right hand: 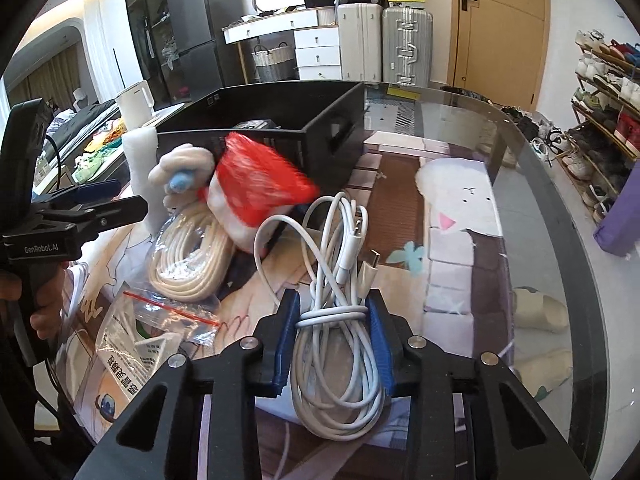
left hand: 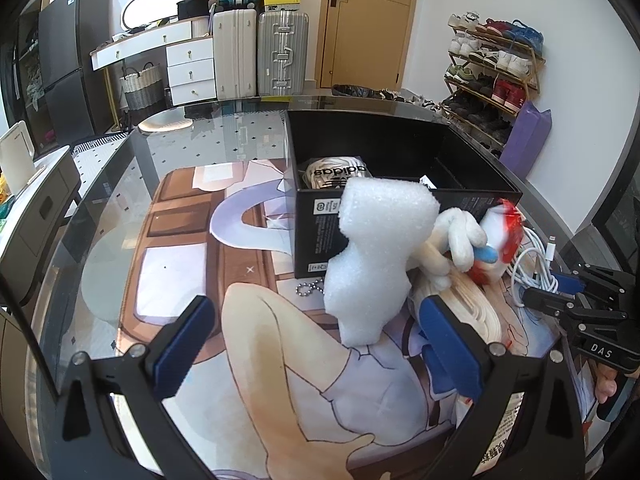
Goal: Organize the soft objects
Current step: 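Close the right gripper on the white cables while the left grasps the white foam piece, then lift the white cables and white foam and carry them toward the black box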
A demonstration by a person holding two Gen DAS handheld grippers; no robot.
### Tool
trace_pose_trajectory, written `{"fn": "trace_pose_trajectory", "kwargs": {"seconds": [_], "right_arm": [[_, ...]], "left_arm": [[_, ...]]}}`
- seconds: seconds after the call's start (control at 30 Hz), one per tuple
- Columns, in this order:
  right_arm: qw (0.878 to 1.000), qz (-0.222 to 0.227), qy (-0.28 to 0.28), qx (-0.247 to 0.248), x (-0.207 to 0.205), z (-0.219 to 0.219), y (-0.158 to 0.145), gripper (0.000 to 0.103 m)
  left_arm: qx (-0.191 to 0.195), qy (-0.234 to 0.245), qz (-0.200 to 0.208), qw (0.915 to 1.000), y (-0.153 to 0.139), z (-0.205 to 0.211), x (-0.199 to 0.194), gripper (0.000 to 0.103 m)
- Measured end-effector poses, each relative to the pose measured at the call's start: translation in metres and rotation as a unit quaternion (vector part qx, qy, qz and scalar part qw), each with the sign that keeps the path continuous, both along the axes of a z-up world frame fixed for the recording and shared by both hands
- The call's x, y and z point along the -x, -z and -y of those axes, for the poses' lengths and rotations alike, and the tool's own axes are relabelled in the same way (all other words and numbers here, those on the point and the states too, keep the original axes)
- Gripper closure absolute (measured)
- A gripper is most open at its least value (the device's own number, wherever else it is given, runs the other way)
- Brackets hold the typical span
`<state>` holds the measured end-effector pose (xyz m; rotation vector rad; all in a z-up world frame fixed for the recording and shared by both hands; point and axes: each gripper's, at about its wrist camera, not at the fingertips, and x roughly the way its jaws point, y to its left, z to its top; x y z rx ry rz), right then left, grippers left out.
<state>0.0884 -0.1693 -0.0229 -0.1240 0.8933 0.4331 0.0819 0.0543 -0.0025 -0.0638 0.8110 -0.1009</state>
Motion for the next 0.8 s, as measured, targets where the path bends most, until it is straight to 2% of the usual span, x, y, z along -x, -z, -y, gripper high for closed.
{"fn": "trace_pose_trajectory", "kwargs": {"seconds": [0.27, 0.37, 0.47, 0.53, 0.57, 0.6, 0.63, 0.8], "right_arm": [[1.0, 0.01, 0.006, -0.003, 0.003, 0.004, -0.005, 0.069], [1.0, 0.013, 0.011, -0.003, 0.003, 0.006, -0.007, 0.069], [1.0, 0.017, 0.016, -0.005, 0.004, 0.008, -0.009, 0.069], [1.0, 0.02, 0.019, -0.005, 0.006, 0.01, -0.011, 0.069], [1.0, 0.022, 0.021, -0.006, 0.006, 0.011, -0.013, 0.069], [0.999, 0.024, 0.023, -0.007, 0.007, 0.012, -0.014, 0.069], [0.999, 0.026, 0.024, -0.007, 0.008, 0.013, -0.015, 0.069], [0.999, 0.045, 0.026, -0.015, 0.014, 0.015, -0.026, 0.069]], "left_arm": [[-0.006, -0.001, 0.0, 1.0, 0.004, 0.003, 0.001, 0.001], [-0.006, 0.002, -0.002, 1.0, 0.005, 0.004, 0.001, 0.009], [0.003, 0.012, -0.007, 0.9999, 0.006, 0.005, 0.0, 0.025], [0.01, 0.021, -0.009, 0.9997, 0.006, 0.006, 0.001, 0.045], [0.013, 0.025, -0.009, 0.9995, 0.006, 0.006, 0.002, 0.051], [0.017, 0.029, -0.01, 0.9994, 0.005, 0.006, 0.003, 0.062], [0.022, 0.034, -0.011, 0.9991, 0.004, 0.006, 0.004, 0.067], [0.024, 0.041, 0.007, 0.9988, -0.008, 0.007, 0.015, 0.068]]}}
